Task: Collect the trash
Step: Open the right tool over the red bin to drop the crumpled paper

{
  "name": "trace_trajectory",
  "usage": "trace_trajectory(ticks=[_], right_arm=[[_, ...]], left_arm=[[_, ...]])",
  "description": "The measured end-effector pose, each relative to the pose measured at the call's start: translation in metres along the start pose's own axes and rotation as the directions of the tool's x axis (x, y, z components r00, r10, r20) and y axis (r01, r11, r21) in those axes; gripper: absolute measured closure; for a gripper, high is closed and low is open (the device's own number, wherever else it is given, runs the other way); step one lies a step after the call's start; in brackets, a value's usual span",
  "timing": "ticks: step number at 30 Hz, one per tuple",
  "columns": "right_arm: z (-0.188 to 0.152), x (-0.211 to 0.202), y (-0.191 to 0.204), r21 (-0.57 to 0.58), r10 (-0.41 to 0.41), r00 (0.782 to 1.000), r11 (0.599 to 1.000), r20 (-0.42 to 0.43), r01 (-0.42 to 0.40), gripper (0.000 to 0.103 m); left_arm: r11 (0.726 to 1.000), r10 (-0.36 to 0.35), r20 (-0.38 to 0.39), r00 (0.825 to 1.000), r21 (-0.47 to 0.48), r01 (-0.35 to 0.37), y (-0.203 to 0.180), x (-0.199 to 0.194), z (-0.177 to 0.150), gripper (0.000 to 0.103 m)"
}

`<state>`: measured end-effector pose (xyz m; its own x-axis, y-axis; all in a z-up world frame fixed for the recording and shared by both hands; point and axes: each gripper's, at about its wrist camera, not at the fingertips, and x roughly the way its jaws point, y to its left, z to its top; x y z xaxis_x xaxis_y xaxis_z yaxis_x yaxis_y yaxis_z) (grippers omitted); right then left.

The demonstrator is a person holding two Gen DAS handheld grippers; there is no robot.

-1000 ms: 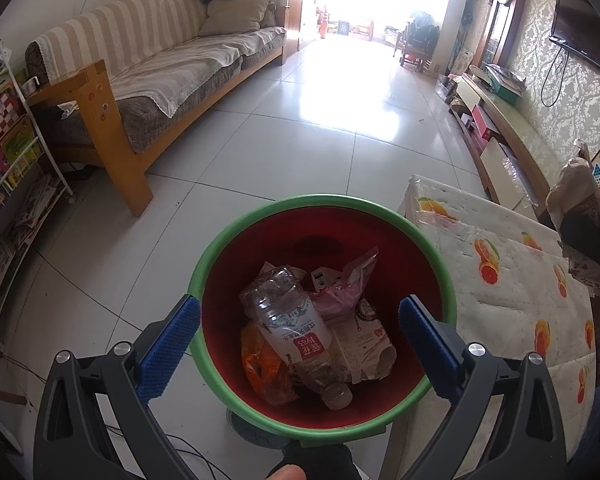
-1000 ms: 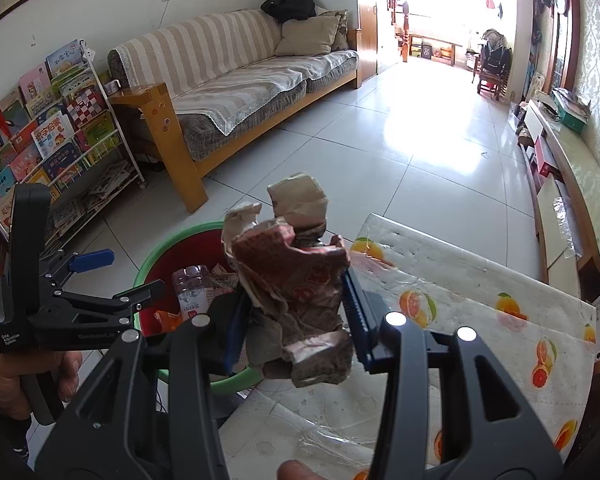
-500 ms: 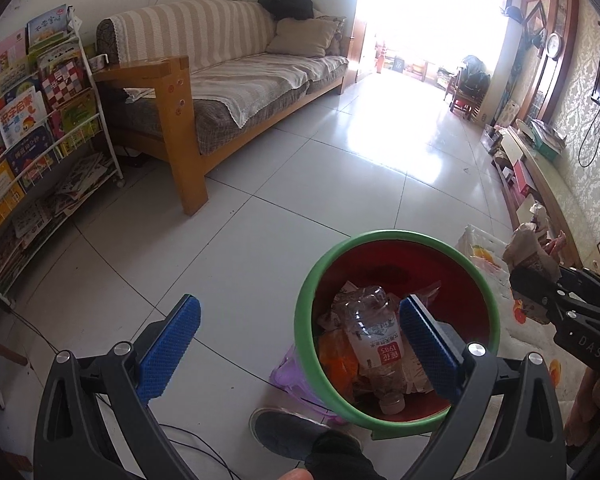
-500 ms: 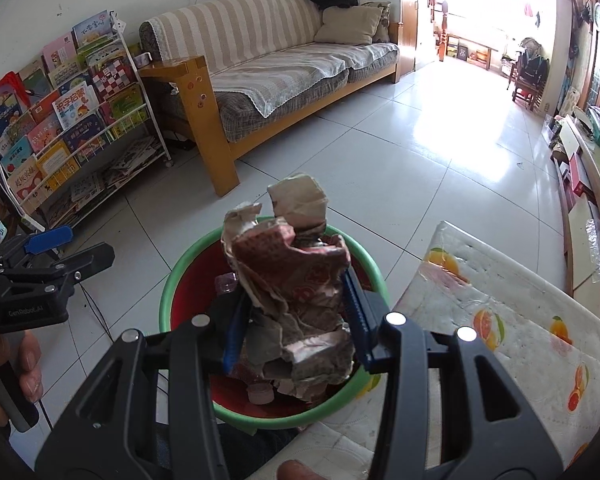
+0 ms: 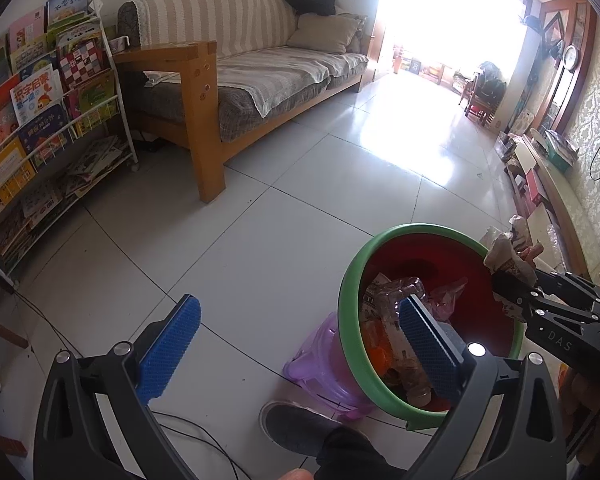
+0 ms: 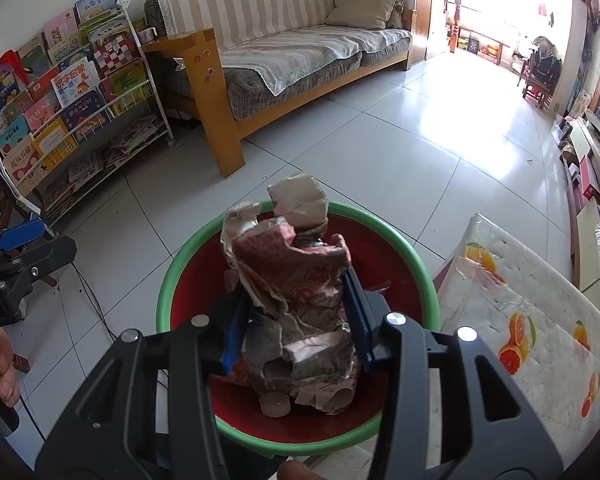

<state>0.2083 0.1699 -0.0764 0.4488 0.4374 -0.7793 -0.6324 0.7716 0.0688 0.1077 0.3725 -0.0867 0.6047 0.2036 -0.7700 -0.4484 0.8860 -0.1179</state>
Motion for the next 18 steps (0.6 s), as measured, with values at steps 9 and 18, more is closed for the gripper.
trace_trajectory(ticks=[9,18], right_arm=[[-0.002,0.012,0.004,-0.003,-0.004,1.000,1.000,-0.026,0.004,0.059],[-0.005,0.013,0.002,0.012,-0.002,0.999,1.000,-0.036,0.002,0.004]], left_arm=[[1.000,0.001,-0.006,1.000,-0.010,-0.001,0.005,0.002,-0.003,0.008],[1.000,-0.001,-0.007,1.000,-0.006,0.001,0.006,0.003,-0.005,0.008]])
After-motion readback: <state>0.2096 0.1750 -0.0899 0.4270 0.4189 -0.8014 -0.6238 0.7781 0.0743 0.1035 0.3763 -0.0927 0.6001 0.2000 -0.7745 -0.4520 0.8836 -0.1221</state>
